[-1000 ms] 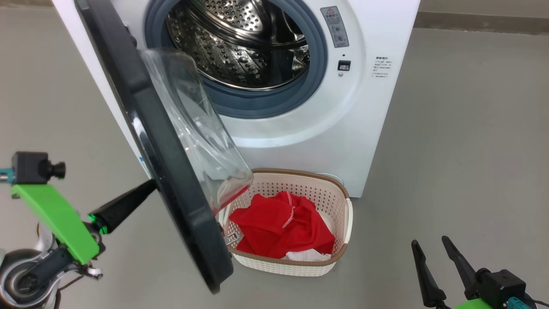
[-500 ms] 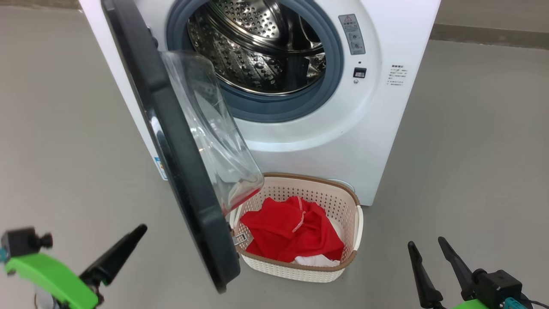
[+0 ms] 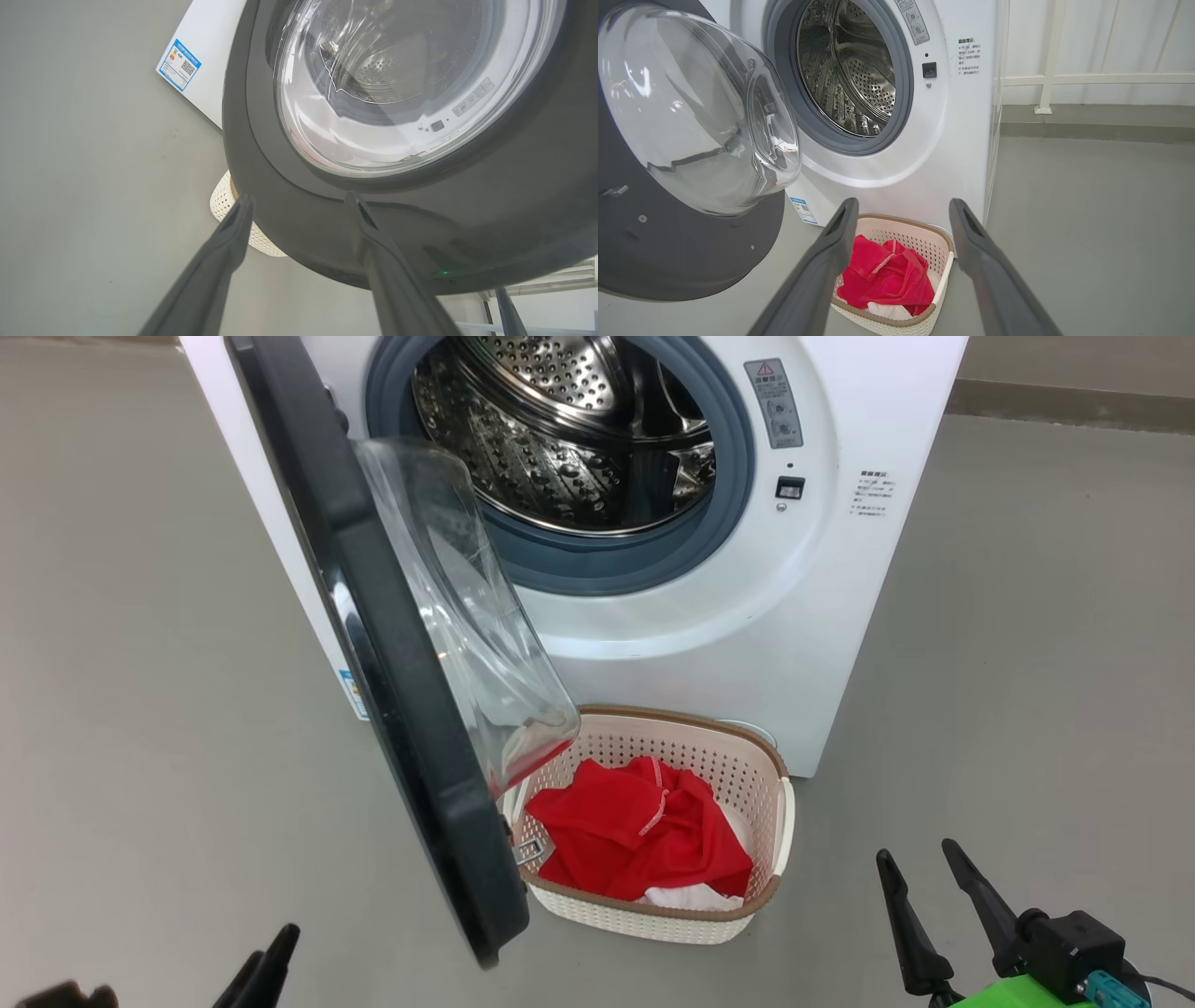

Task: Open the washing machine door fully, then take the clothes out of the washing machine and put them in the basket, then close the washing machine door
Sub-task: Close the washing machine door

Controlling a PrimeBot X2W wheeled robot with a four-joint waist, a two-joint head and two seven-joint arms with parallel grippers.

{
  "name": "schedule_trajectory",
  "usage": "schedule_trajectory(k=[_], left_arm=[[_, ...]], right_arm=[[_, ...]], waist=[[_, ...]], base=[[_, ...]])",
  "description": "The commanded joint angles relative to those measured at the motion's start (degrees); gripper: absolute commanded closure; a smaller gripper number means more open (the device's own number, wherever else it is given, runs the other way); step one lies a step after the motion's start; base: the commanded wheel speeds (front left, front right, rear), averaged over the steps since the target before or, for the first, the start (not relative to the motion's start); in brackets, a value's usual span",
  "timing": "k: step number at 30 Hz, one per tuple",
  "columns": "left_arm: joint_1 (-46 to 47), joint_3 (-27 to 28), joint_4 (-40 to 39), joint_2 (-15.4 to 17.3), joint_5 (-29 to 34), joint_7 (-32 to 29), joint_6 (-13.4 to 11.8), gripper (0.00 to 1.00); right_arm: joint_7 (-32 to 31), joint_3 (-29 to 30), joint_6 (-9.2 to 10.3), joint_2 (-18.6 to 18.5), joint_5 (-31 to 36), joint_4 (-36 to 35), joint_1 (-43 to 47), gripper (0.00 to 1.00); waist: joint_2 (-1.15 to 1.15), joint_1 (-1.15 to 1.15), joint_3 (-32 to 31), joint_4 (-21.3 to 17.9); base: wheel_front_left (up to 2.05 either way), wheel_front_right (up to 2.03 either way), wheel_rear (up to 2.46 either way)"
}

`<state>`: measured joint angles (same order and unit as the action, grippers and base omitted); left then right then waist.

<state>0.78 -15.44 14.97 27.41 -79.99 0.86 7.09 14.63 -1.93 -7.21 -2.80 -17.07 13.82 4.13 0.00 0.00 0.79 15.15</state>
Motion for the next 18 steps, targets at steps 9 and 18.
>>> schedule_trajectory(k=[9, 18], left_arm=[[0.35, -2.08, 5.97, -0.18, 5.38, 12.77, 0.4, 0.0], [0.78, 6.5, 10.61, -6.78, 26.63, 14.11, 0.4, 0.0]], right_arm=[[0.37, -1.47, -0.28, -0.2, -0.32, -1.02, -2.74, 0.0], [0.37, -1.18, -0.28, -0.15, -0.4, -0.72, -2.9, 0.0]], waist=[[0.0, 0.0, 0.06, -0.05], [0.0, 0.0, -0.08, -0.14]], base=[[0.0, 0.0, 0.0], [0.0, 0.0, 0.0]])
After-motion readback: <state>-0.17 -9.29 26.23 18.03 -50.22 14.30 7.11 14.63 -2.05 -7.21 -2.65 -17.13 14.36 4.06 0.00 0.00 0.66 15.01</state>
